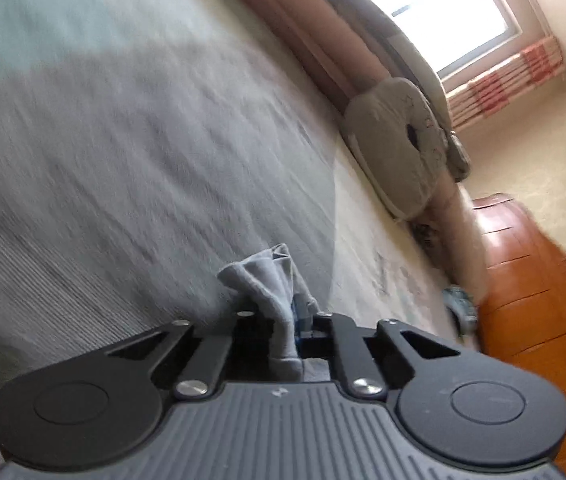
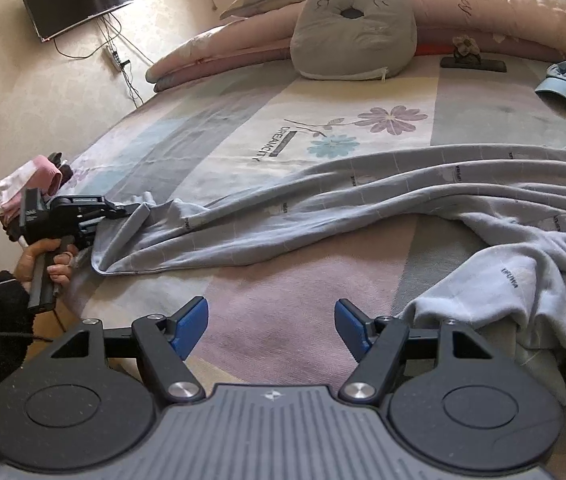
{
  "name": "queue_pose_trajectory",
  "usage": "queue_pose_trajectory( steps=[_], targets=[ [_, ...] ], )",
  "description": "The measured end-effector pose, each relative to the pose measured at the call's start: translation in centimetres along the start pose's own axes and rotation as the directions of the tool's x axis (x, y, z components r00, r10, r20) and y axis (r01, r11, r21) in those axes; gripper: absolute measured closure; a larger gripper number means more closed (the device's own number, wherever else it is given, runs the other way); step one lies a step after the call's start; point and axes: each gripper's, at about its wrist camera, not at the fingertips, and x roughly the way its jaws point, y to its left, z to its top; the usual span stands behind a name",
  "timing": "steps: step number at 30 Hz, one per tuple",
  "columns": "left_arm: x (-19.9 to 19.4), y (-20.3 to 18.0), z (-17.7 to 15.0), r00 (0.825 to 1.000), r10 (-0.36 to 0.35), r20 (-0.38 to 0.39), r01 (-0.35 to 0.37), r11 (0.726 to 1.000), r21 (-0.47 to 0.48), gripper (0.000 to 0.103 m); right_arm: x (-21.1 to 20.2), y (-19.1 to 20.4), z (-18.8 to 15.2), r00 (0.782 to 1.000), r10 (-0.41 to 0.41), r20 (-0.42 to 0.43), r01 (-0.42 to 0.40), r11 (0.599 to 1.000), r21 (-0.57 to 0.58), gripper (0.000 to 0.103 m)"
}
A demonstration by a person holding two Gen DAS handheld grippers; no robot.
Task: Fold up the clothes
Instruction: 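Pull the held cuff away from the waistband with the left tool, stretching the leg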
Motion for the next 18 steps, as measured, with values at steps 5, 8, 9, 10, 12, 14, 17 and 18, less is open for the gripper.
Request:
queue_pose_trajectory(
  steps=[5, 8, 9, 10, 12, 14, 17, 18],
  targets=[
    [-2.9, 0.3, 1.1, 0.990, 0.103, 0.097, -0.108, 0.993, 0.046, 0.097, -0.2, 0.2, 0.4, 1.000, 0.011, 0.015, -0.011, 1.000, -0.015, 0.029],
    [-3.7, -0.3, 2.3, 0.986, 0.119, 0.119, -0.129, 0.988, 0.085, 0.097, 0.1, 0.2, 0.4, 1.000, 0.014, 0.011, -0.014, 1.000, -0.015, 0.029],
    [-3.7, -0.8, 2.7, 0.986, 0.113, 0.126, -0.126, 0.987, 0.102, 0.097, 0.2, 0.2, 0.4, 1.000, 0.015, 0.011, -0.015, 1.000, -0.013, 0.029],
    [-3.6, -1.5, 3.1, 0.986, 0.102, 0.134, -0.118, 0.985, 0.122, 0.097, 0.4, 0.2, 0.4, 1.000, 0.017, 0.010, -0.017, 1.000, -0.011, 0.029],
    [-3.5, -2.6, 3.6, 0.985, 0.094, 0.142, -0.116, 0.981, 0.155, 0.097, 0.6, 0.2, 0.5, 1.000, 0.021, 0.009, -0.021, 1.000, -0.008, 0.029],
    [-3.3, -3.1, 3.2, 0.984, 0.118, 0.137, -0.141, 0.974, 0.175, 0.097, 0.6, 0.2, 0.6, 1.000, 0.024, 0.009, -0.024, 1.000, -0.017, 0.029],
    [-3.0, -3.8, 2.7, 0.980, 0.153, 0.130, -0.178, 0.963, 0.204, 0.097, 0.6, 0.1, 1.2, 1.000, 0.015, 0.003, -0.015, 0.998, -0.057, 0.029],
    [-2.9, -4.0, 2.5, 0.978, 0.165, 0.127, -0.190, 0.958, 0.214, 0.097, 0.7, 0.0, 1.6, 1.000, 0.010, 0.001, -0.010, 0.997, -0.077, 0.029]
  ],
)
